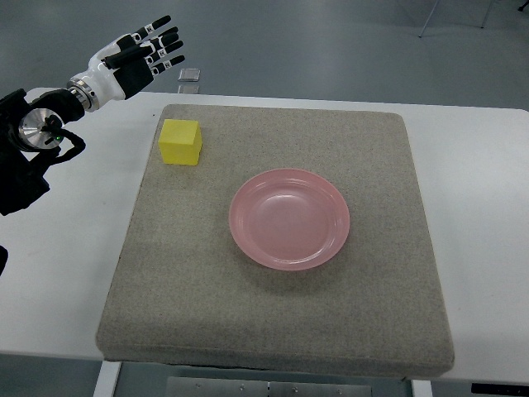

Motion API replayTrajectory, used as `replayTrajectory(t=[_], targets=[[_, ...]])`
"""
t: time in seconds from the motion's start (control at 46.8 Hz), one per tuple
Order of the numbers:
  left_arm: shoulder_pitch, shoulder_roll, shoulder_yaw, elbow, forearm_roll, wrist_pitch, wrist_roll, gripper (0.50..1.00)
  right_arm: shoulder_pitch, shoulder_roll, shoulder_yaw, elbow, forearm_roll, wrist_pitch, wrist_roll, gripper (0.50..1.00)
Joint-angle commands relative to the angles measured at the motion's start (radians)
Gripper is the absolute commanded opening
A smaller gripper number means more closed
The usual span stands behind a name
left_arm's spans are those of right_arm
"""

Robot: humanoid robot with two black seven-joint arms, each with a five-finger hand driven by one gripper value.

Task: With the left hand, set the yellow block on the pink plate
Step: 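Raise the left hand and swing it toward the yellow cube, then lower the left hand fingers beside the yellow cube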

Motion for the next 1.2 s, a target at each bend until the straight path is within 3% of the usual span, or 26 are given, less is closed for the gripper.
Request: replayTrajectory(t=[0.0, 0.384, 0.641, 1.004, 1.174], targets=[[0.001, -0.001, -0.01, 0.002, 0.0, -0.001, 0.0, 0.996, 0.0, 0.0, 0.0, 0.0, 0.0, 0.0, 0.0, 0.924], [-0.004, -0.003, -0.012, -0.001, 0.002, -0.005, -0.006, 0.996, 0.0, 0.0, 0.0, 0.0, 0.0, 0.0, 0.0, 0.924], [-0.004, 0.015, 0.007, 0.006, 0.032, -0.055, -0.075, 0.996, 0.0, 0.0, 0.0, 0.001, 0.0, 0.0, 0.0, 0.924], [-0.108, 0.103, 0.007, -0.008, 0.615, -0.051, -0.1, 0.996, 0.0, 0.0, 0.0, 0.0, 0.0, 0.0, 0.0, 0.924], [-0.153, 0.132, 0.098, -0.075, 0.866, -0.05, -0.106, 0.994, 0.0, 0.0, 0.0, 0.0, 0.0, 0.0, 0.0, 0.924]])
